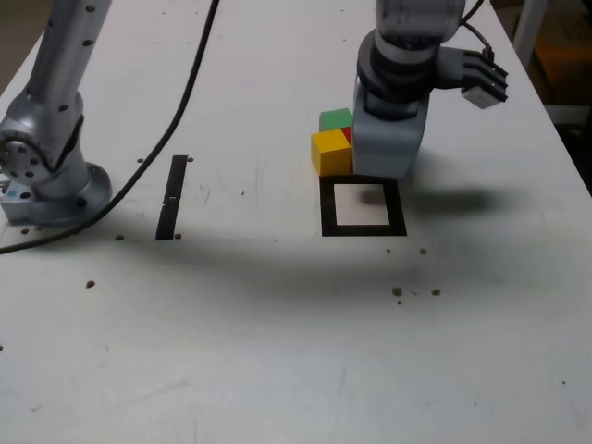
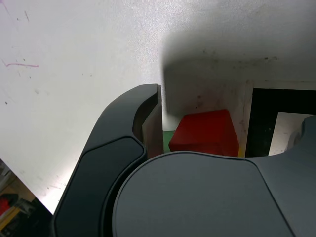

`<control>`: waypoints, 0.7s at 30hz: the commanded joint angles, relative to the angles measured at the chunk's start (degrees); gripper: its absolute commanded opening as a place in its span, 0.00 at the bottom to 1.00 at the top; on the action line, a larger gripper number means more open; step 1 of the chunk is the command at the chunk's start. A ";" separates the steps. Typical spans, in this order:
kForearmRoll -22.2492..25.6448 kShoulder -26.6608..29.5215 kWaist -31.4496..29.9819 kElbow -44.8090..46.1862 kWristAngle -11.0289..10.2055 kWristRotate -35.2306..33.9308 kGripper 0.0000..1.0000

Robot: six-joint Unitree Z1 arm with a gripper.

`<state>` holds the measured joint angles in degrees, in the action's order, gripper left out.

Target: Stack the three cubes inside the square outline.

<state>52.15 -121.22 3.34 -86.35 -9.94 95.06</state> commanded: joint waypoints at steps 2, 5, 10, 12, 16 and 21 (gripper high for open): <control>0.40 -0.23 0.55 -0.39 0.55 0.40 1.00; 0.75 -0.15 1.06 -0.12 1.37 0.84 1.00; 0.70 0.55 1.41 1.11 2.76 2.28 0.98; 0.80 0.77 1.53 1.41 3.01 2.56 0.96; 1.23 0.87 1.58 1.72 3.27 2.63 0.94; 0.67 1.49 1.58 2.87 3.49 2.81 0.89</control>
<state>53.13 -120.52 4.85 -83.62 -6.48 97.83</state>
